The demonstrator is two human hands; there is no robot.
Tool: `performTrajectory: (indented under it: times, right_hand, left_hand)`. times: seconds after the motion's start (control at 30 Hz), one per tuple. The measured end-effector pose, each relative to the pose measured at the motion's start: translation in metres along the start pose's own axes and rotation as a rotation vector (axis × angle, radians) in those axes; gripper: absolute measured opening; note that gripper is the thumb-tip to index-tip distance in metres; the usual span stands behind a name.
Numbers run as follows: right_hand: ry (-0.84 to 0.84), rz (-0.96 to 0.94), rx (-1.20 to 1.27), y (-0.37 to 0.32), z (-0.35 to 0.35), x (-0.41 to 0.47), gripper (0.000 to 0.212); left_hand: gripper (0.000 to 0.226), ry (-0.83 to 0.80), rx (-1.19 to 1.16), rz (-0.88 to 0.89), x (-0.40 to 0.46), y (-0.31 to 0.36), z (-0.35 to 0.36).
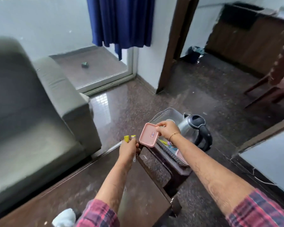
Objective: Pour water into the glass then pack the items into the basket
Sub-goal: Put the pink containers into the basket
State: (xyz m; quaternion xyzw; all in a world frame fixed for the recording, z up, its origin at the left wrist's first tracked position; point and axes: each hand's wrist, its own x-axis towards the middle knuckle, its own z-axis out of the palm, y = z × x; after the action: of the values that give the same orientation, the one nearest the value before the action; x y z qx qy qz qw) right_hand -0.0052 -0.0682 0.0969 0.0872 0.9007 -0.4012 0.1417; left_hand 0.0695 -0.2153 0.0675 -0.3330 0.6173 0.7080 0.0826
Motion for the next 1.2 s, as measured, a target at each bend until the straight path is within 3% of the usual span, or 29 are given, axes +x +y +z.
performTrajectory:
  times: [0.13,0.33,0.6,0.73,0.87,0.93,1.2]
  right_hand:
    - [0.069,0.029,-0.110,0.010,-0.049,0.025,0.020]
    - [0.133,-0.091,-0.344,0.003,-0.116,0.100,0.023]
    - [-0.135,-0.247,-0.460,0.023,-0.165,0.220,0.023]
    - [-0.245,-0.251,-0.549,0.060,-0.159,0.277,0.025]
    - [-0.290,-0.212,-0.579,0.093,-0.137,0.315,0.022]
    - [-0.269,-0.216,-0.589,0.105,-0.125,0.331,0.020]
    - [-0.315,-0.389,-0.800,0.139,-0.080,0.363,0.024]
  left_hand:
    - [0.031,-0.091,0.120,0.053,0.009,0.029,0.051]
    - [0.026,-0.122,0.254,0.124,0.057,0.065,0.123]
    - [0.029,-0.111,0.405,0.065,0.140,0.061,0.217]
    - [0.028,-0.098,0.531,0.048,0.173,0.032,0.238]
    - [0.007,-0.021,0.666,0.002,0.200,0.003,0.250]
    - [0.023,0.036,0.751,-0.007,0.213,-0.007,0.257]
    - [0.020,0.157,0.886,0.198,0.255,-0.033,0.281]
